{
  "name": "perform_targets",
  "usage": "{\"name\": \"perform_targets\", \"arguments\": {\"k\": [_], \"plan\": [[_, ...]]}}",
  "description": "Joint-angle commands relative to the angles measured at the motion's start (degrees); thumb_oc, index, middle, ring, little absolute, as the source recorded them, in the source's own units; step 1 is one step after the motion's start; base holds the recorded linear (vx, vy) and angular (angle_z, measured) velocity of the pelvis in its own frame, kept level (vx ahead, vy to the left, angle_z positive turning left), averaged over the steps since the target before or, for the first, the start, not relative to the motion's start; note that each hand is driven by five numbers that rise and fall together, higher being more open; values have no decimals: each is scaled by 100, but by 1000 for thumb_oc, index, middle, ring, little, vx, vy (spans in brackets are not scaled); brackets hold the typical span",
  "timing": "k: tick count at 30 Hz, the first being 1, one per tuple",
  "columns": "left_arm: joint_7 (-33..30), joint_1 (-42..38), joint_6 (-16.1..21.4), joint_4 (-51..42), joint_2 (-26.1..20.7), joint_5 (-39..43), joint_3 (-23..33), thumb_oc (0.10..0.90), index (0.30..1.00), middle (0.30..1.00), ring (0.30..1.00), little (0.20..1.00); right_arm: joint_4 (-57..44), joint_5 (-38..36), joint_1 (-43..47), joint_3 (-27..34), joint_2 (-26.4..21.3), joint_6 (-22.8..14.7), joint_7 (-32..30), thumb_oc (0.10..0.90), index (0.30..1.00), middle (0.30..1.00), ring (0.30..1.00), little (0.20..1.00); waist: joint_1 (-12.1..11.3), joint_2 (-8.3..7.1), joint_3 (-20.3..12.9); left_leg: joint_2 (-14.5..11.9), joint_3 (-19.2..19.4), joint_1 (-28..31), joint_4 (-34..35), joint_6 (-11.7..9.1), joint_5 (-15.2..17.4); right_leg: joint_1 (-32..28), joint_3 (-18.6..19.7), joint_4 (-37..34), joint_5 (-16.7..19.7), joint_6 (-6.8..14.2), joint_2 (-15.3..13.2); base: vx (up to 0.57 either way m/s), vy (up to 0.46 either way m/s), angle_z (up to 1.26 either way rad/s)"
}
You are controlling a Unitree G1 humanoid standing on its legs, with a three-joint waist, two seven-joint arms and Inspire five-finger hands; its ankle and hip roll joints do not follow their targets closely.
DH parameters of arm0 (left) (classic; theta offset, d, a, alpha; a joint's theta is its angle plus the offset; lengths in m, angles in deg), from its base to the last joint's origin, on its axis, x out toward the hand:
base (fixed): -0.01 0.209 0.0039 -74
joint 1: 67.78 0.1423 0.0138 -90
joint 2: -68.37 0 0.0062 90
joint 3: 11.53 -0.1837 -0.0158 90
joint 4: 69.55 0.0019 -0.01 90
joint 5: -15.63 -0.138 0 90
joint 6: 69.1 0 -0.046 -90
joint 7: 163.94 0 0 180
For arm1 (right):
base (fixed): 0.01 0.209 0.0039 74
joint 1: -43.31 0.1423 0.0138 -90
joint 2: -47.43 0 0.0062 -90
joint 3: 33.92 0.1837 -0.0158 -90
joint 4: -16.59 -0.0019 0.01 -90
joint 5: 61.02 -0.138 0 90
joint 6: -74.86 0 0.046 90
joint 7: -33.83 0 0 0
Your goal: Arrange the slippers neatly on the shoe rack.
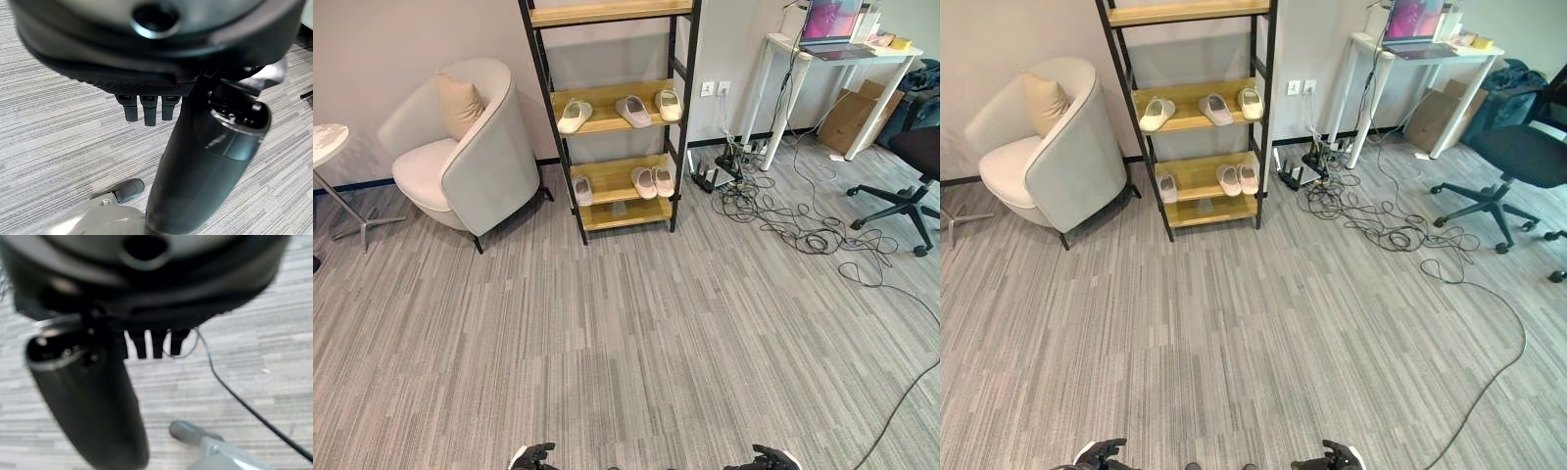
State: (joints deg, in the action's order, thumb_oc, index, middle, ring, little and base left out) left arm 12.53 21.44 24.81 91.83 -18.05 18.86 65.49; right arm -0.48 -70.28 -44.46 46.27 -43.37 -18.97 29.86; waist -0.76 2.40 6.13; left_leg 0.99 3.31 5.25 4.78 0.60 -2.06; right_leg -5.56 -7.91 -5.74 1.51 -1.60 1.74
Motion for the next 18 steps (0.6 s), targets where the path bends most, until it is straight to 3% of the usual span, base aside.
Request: {"name": "perform_targets", "arguments": {"k": [1,13,18], "plan": [[-183,-470,152,230,20,-25,-22,800,900,900,900,900,103,106,196,-201,-60,-110,-146,800,900,900,900,900,-34,-159,-5,-290,-328,75,22,-303,251,-199,-55,74,-444,669,-425,0,0,0],[-237,-495,139,256,36,75,3,800,900,900,900,900,83,79,226,-205,-48,-108,-182,800,900,900,900,900,-10,-148,51,-353,-406,55,-19,-361,213,-193,-45,74,-501,579,-339,15,-42,2],[-214,-530,137,231,49,64,-57,800,900,900,900,900,90,67,241,-204,-74,-115,-201,800,900,900,900,900,-2,-196,140,-408,-454,-156,-499,-430,325,-169,13,74,-514,495,-293,-5,-51,2]]}}
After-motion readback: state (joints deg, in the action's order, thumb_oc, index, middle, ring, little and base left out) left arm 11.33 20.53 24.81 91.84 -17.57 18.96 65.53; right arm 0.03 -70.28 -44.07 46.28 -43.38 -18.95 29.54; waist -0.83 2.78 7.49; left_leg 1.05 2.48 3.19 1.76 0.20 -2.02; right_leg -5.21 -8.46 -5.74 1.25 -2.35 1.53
